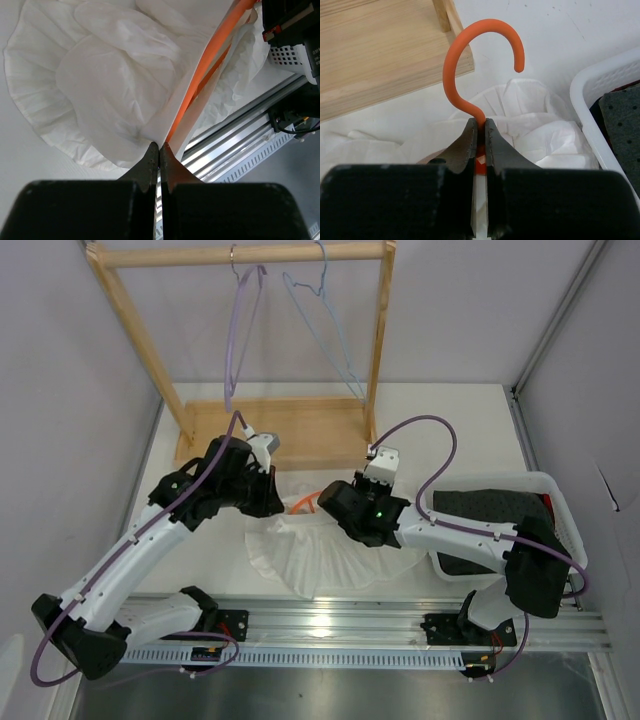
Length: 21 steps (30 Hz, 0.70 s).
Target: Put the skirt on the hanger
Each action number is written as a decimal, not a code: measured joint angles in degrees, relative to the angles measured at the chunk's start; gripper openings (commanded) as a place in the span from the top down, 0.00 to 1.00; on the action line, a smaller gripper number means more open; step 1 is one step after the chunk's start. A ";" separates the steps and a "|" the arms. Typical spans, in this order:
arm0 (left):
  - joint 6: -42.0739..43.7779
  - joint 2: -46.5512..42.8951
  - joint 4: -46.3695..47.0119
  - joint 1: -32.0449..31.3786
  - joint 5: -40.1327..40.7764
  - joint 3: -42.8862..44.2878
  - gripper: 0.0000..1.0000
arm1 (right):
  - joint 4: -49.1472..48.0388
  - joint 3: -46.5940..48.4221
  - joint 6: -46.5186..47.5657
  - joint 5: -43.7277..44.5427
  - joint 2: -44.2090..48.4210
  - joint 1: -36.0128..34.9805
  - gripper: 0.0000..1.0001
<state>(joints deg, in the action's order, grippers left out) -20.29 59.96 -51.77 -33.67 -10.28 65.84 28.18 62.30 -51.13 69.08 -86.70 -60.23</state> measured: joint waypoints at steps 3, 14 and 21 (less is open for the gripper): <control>-0.04 0.94 0.00 0.04 -0.22 0.13 1.00 | 1.14 1.05 0.90 0.46 -0.13 -1.62 1.00; -0.26 4.57 -0.13 0.04 -0.42 4.72 1.00 | 4.50 7.30 3.30 0.76 -3.48 -5.99 1.00; -0.46 4.09 -1.55 -0.72 -0.20 12.07 1.00 | 8.66 12.96 2.47 1.79 -8.41 -7.19 1.00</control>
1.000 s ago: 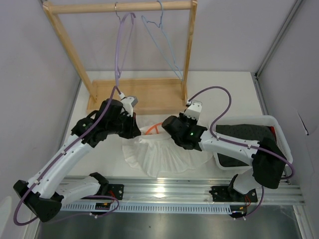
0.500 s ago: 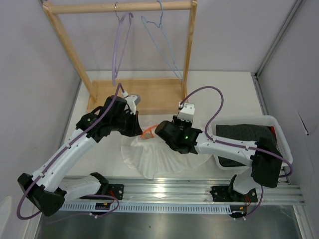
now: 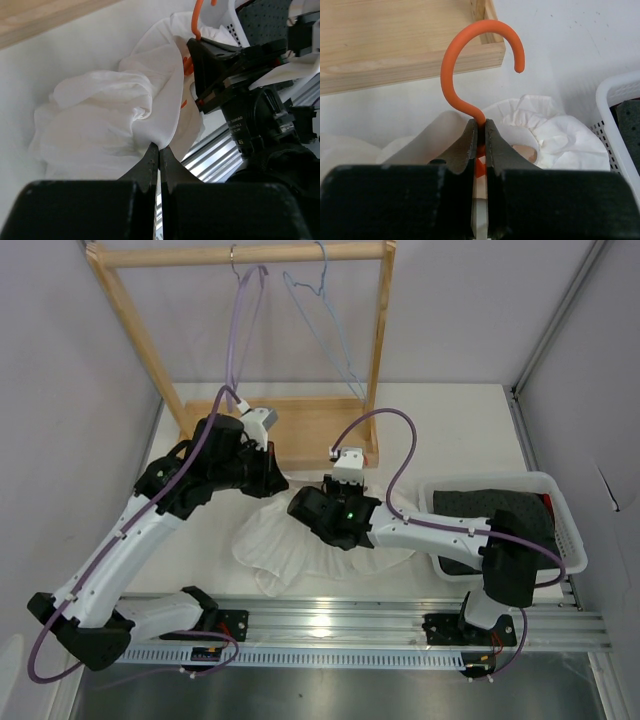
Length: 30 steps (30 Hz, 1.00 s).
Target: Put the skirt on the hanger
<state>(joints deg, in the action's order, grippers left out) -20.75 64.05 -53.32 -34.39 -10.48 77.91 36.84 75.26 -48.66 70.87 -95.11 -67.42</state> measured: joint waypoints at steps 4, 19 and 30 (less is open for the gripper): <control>0.00 -0.74 0.50 0.00 0.28 -0.79 1.00 | -1.25 0.09 1.64 -1.05 0.52 -0.28 1.00; -0.17 1.46 6.14 -3.80 -0.39 -6.27 1.00 | -7.41 0.04 9.38 -10.64 6.88 -2.36 1.00; 3.91 -0.70 8.28 -4.11 -1.40 -6.27 0.68 | -9.20 0.11 12.76 -14.40 6.88 -2.99 1.00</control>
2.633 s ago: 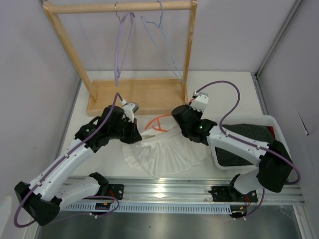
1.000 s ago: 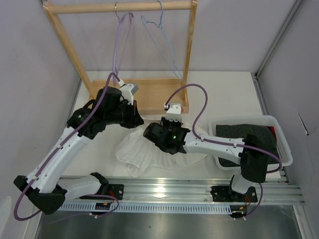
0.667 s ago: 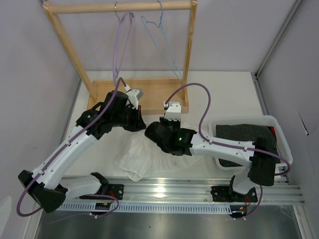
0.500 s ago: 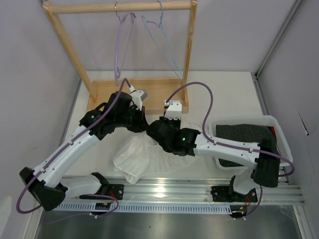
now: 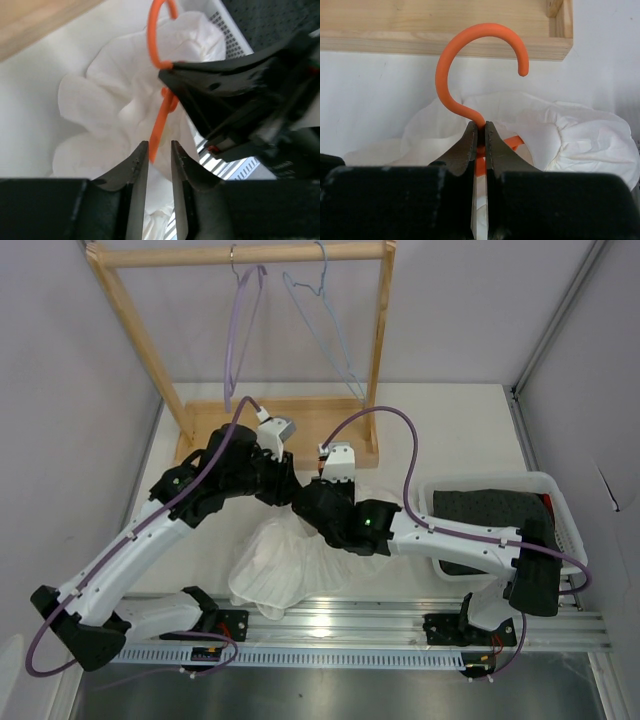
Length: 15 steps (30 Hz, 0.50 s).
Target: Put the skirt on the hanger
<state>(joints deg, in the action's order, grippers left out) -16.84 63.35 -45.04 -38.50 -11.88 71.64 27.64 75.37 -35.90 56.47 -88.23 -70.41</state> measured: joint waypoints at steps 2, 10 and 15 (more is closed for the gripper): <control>0.87 -1.49 1.40 0.00 -0.81 -0.09 0.65 | -0.35 0.02 0.74 -0.87 0.00 -0.20 1.00; 4.20 -5.77 5.31 -0.02 -2.97 -1.79 0.56 | -0.63 1.29 3.30 -4.15 0.57 -0.04 1.00; 7.23 -6.67 6.19 0.00 -2.54 -3.04 0.51 | -0.66 1.38 4.07 -6.60 2.75 0.90 1.00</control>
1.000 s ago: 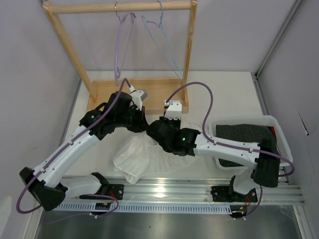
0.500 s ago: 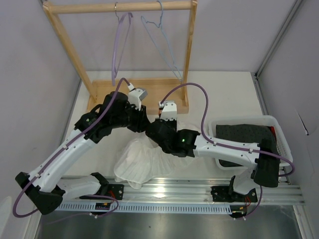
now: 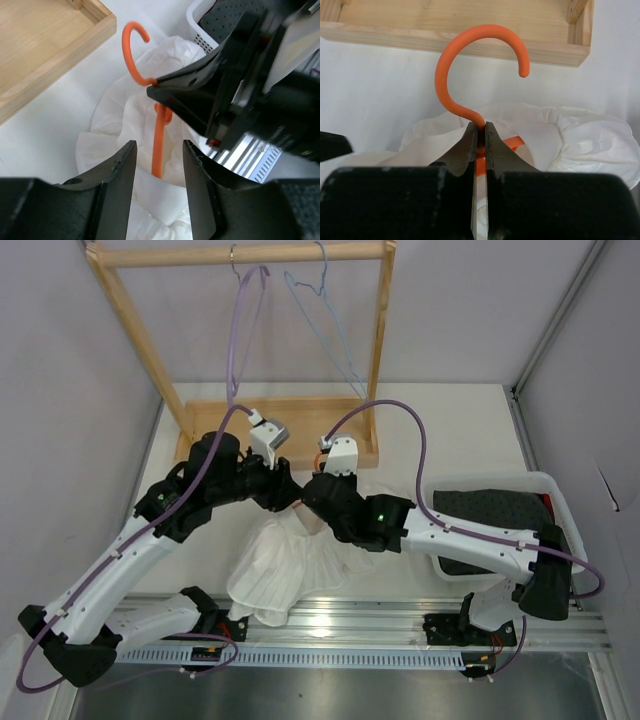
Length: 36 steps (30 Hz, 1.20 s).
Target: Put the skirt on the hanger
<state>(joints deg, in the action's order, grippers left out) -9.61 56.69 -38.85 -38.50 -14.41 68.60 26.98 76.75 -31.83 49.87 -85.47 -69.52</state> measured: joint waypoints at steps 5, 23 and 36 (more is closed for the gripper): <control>0.22 0.15 1.66 -0.02 -2.54 -4.24 0.48 | -0.09 0.72 0.66 -1.44 1.68 0.85 1.00; 0.70 5.64 5.29 -1.03 -5.25 -4.76 0.69 | -0.33 2.36 2.12 -4.55 1.81 1.31 1.00; 1.64 5.22 4.42 -1.27 -2.45 -4.76 1.00 | 0.35 3.43 3.10 -6.45 1.81 1.51 0.46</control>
<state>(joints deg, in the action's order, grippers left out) -7.97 61.91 -34.44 -39.77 -16.86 63.83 27.33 80.18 -28.73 43.42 -83.66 -68.01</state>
